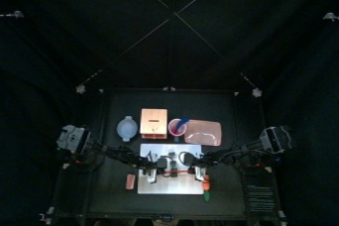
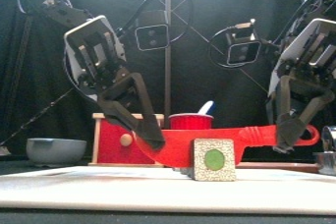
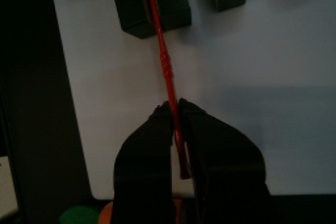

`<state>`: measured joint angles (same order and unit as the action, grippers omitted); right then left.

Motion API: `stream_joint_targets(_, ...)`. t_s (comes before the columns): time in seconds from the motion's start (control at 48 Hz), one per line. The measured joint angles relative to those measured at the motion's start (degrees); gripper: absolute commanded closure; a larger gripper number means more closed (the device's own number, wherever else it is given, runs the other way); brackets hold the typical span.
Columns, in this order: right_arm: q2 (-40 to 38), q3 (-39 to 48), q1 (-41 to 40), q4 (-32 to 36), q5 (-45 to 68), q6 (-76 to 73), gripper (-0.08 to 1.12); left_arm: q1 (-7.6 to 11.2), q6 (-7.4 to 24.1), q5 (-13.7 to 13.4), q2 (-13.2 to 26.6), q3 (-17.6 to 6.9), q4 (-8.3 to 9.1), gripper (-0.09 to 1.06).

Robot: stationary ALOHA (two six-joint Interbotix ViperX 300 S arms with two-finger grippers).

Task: Place sushi on board then cut the sushi with the knife then place the pieces on the plate
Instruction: Cut the sushi into 4 pieces

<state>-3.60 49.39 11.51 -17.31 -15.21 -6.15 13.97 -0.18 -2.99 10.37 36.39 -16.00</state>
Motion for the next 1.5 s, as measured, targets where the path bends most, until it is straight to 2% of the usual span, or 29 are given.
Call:
stream_joint_targets(0.146, 1.49, -0.62, 1.14, -1.32, 0.0, 0.0, 0.72, 0.53, 0.0, 0.0, 0.62, -0.26, -0.53, 0.59)
stream_joint_targets(0.271, 1.41, -0.88, 2.64, -2.9, 0.0, 0.0, 0.72, 1.76, 0.0, 0.09, 0.53, -0.53, -1.58, 0.59)
stream_joint_targets(0.542, -0.7, -0.97, 2.81, -1.67, -0.09, 0.0, 0.72, 1.85, 0.0, 0.0, 0.09, -1.05, -2.02, 0.57)
stream_joint_targets(0.688, -5.54, -0.62, 1.85, -0.35, -1.58, -0.09, 0.72, 1.93, 0.09, 0.0, -2.9, -0.97, -1.93, 0.48)
stream_joint_targets(0.854, -12.04, 0.35, 0.18, 0.62, -6.59, -0.26, 0.72, 1.85, 0.35, -0.79, -7.12, 0.18, -1.76, 0.3)
stream_joint_targets(1.021, -20.21, 2.2, -1.85, 1.05, -11.43, -0.44, 0.72, -0.18, 0.62, -0.79, -10.55, 0.7, 0.62, 0.19)
stream_joint_targets(1.125, -26.28, 4.39, -3.25, 0.88, -13.54, -0.44, 0.72, -1.67, 0.44, -0.44, -12.22, 0.79, 2.37, 0.19)
stream_joint_targets(1.229, -33.05, 6.94, -4.83, -0.26, -16.35, -0.53, 0.72, -2.02, 0.44, 0.97, -13.8, 0.97, 4.04, 0.19)
stream_joint_targets(1.396, -42.45, 11.25, -8.17, -2.81, -22.59, -0.53, 0.72, -2.9, 0.53, 7.12, -15.03, 2.29, 7.47, 0.19)
stream_joint_targets(1.5, -45.79, 13.71, -10.63, -3.96, -26.63, -0.62, 0.72, -4.39, 0.44, 11.95, -15.03, 2.99, 8.7, 0.19)
